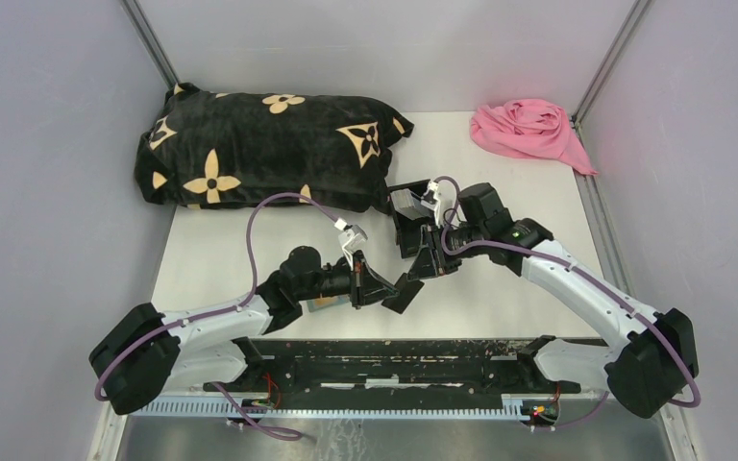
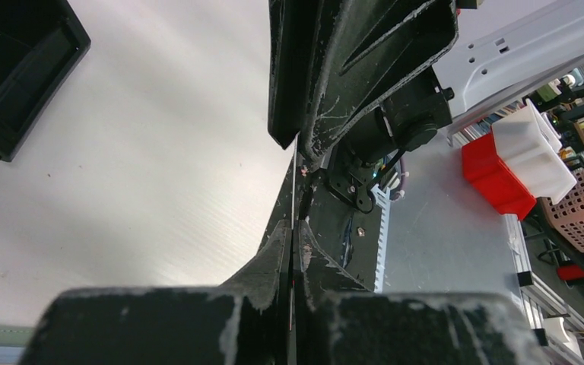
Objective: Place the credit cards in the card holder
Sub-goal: Pick up the credit card from the storage box.
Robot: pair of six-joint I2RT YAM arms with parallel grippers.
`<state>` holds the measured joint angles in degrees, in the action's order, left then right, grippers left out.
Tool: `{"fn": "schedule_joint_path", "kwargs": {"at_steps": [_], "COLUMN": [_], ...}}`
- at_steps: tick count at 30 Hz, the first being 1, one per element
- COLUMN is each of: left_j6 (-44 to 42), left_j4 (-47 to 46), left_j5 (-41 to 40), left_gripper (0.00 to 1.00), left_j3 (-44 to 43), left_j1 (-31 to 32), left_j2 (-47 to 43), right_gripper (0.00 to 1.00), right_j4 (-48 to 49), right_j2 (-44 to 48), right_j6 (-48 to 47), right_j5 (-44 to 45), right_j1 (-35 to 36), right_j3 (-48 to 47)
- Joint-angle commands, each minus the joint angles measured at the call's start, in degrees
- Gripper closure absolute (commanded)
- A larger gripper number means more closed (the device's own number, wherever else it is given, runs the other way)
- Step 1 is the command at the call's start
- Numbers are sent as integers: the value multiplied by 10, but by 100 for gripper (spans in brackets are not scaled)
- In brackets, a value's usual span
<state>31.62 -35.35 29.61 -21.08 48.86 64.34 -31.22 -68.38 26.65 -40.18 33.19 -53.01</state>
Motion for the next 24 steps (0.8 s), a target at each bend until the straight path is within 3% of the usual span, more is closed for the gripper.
{"fn": "schedule_joint_path", "kwargs": {"at_steps": [1, 4, 7, 17, 24], "left_j6": [-14, -4, 17, 164, 262], "left_j4": [-8, -5, -7, -73, -135], "left_j5": [-29, -66, -114, -296, -362], "left_gripper": [97, 97, 97, 97, 97], "left_j3": [2, 7, 16, 97, 155], "left_j1": [-1, -1, -1, 0, -1], "left_j2": [-10, -14, -20, -92, -121], "right_gripper": [65, 56, 54, 52, 52], "right_j4": [29, 32, 55, 192, 305], "right_j2": [1, 4, 11, 47, 22], "right_j6": [-8, -11, 1, 65, 124], "right_j5": [36, 69, 100, 164, 156], "right_j1": [-5, -5, -6, -5, 11], "right_j3": [-36, -38, -26, 73, 130]}}
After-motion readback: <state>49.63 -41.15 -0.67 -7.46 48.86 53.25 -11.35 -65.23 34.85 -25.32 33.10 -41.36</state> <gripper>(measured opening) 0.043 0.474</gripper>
